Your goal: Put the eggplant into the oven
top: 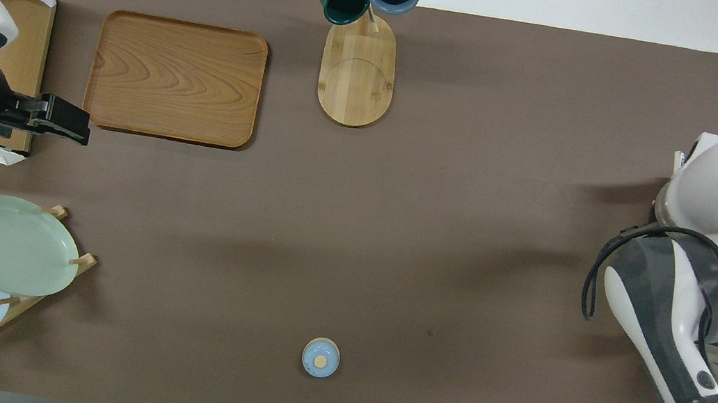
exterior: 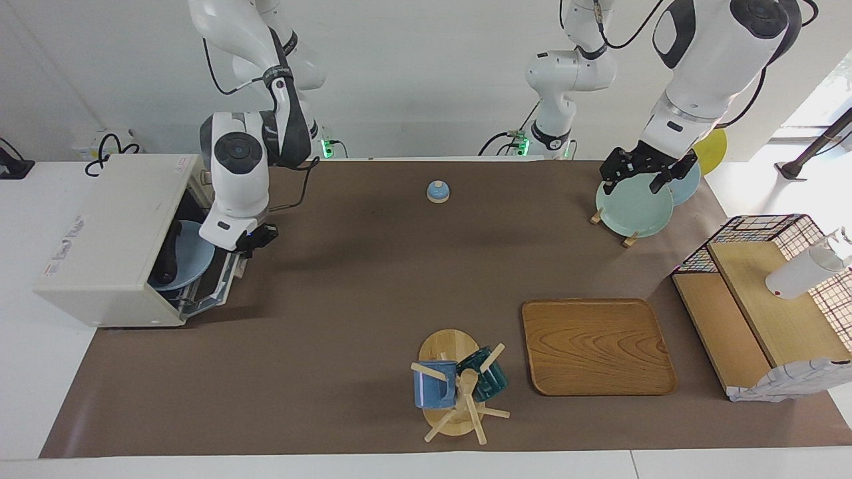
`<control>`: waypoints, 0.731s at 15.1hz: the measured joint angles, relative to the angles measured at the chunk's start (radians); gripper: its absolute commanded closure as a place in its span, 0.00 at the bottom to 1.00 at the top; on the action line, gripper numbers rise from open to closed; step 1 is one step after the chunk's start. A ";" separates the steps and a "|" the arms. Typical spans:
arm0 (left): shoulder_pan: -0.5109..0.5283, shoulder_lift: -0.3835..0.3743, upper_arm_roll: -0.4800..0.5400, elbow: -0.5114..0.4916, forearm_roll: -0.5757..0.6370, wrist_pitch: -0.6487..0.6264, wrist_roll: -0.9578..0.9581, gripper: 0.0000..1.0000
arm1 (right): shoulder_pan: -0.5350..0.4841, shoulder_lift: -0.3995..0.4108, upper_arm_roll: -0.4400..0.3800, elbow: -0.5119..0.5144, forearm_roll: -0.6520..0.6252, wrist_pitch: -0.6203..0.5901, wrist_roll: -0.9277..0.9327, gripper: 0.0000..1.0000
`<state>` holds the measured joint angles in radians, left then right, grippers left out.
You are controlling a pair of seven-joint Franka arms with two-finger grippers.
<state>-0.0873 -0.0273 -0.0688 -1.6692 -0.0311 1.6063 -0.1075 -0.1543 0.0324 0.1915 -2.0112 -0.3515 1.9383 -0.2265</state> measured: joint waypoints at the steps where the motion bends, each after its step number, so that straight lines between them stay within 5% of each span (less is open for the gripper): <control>1: 0.000 0.000 0.000 0.000 0.000 0.000 0.000 0.00 | -0.017 -0.012 -0.004 0.002 0.000 -0.003 -0.032 0.95; 6: 0.000 0.000 0.000 0.000 0.000 0.000 0.000 0.00 | -0.082 -0.039 -0.020 0.016 -0.001 -0.019 -0.128 0.64; 7: 0.000 0.000 0.000 0.000 0.000 0.000 0.000 0.00 | -0.086 -0.040 -0.020 0.018 0.007 -0.028 -0.129 0.51; 9: 0.000 0.000 0.000 0.000 0.000 0.000 0.000 0.00 | -0.086 -0.042 -0.020 0.032 0.059 -0.062 -0.129 0.07; 11: 0.000 0.000 0.000 0.000 0.000 0.000 0.000 0.00 | -0.086 -0.050 -0.019 0.069 0.125 -0.125 -0.131 0.00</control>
<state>-0.0873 -0.0273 -0.0688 -1.6692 -0.0311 1.6063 -0.1075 -0.2403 -0.0177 0.1726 -1.9425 -0.2266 1.8135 -0.3577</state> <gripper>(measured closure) 0.000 0.511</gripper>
